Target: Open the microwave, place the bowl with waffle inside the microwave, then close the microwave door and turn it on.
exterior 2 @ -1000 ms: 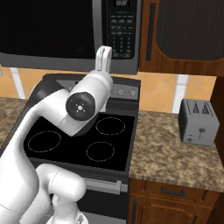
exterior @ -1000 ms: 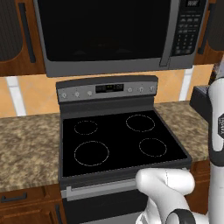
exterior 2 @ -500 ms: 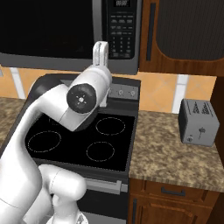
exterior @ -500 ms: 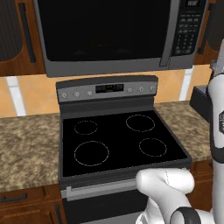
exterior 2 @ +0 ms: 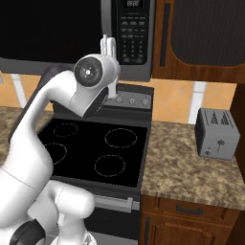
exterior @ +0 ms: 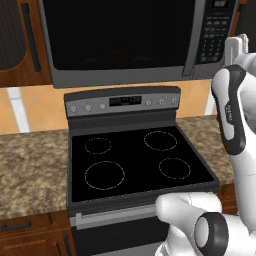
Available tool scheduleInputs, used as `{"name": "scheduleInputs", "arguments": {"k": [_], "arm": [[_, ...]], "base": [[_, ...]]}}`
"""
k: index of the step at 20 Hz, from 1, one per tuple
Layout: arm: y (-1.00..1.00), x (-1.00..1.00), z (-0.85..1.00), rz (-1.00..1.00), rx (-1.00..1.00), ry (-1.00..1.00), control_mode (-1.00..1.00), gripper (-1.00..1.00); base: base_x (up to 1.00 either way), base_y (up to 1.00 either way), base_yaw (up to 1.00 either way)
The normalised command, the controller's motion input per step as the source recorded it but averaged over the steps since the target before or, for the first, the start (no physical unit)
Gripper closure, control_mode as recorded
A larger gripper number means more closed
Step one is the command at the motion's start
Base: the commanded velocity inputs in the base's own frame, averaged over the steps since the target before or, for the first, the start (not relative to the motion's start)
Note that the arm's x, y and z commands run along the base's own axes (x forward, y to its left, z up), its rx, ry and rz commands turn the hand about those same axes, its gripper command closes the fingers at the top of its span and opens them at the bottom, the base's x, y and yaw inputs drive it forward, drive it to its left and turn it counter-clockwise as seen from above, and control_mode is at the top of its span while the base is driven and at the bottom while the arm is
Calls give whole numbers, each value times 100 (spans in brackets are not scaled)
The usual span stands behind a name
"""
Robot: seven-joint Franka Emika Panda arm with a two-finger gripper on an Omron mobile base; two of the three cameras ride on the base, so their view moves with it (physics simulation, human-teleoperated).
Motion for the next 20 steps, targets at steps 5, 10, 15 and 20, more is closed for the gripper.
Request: {"name": "scheduleInputs", "arguments": {"k": [5, 10, 15, 20], "arm": [[0, 45, 0, 0, 0, 0, -100, 100], [0, 51, 0, 0, 0, 0, -100, 100], [-17, 51, -9, 0, 1, -1, -100, 100], [-16, 62, -17, 0, 2, -1, -100, 100]], "base": [[0, 0, 0], [0, 0, 0], [0, 0, 0], [0, 0, 0]]}}
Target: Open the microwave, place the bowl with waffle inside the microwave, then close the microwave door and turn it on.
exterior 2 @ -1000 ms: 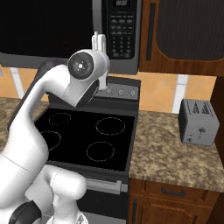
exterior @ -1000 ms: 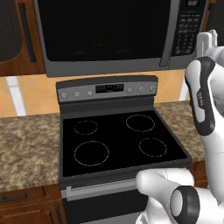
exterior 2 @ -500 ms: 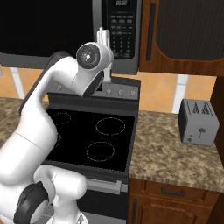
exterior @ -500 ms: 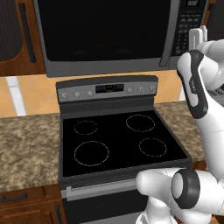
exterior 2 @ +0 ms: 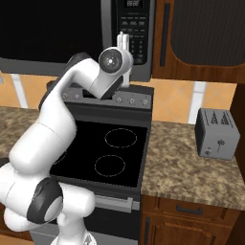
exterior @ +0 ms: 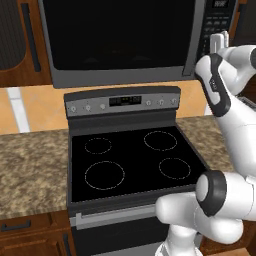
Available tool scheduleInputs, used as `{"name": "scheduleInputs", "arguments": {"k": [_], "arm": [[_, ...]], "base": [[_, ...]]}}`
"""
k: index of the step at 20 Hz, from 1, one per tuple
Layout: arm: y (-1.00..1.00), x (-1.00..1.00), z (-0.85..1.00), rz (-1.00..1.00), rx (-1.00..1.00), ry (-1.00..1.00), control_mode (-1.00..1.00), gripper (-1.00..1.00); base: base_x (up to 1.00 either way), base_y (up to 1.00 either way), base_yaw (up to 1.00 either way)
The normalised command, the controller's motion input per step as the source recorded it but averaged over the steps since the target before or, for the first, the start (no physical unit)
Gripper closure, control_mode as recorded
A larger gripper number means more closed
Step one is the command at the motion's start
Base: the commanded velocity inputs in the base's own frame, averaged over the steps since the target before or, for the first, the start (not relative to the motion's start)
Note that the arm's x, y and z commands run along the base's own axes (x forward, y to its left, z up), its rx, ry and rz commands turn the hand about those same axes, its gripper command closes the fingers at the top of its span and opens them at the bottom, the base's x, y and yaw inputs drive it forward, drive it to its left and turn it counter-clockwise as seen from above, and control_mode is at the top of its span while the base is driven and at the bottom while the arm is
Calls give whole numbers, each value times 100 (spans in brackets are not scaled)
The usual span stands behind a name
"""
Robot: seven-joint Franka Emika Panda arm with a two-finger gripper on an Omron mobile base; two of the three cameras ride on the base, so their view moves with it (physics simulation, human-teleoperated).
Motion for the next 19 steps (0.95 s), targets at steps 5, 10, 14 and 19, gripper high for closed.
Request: {"name": "scheduleInputs", "arguments": {"k": [5, 10, 14, 19], "arm": [[1, 90, -20, 0, 0, 0, -100, 100], [0, 100, -18, 0, 0, 0, -100, 100], [0, 100, -11, 0, -13, 42, -100, 100], [3, 100, 0, 0, -16, 73, -100, 100]], "base": [[0, 0, 0], [0, 0, 0], [0, 0, 0], [0, 0, 0]]}}
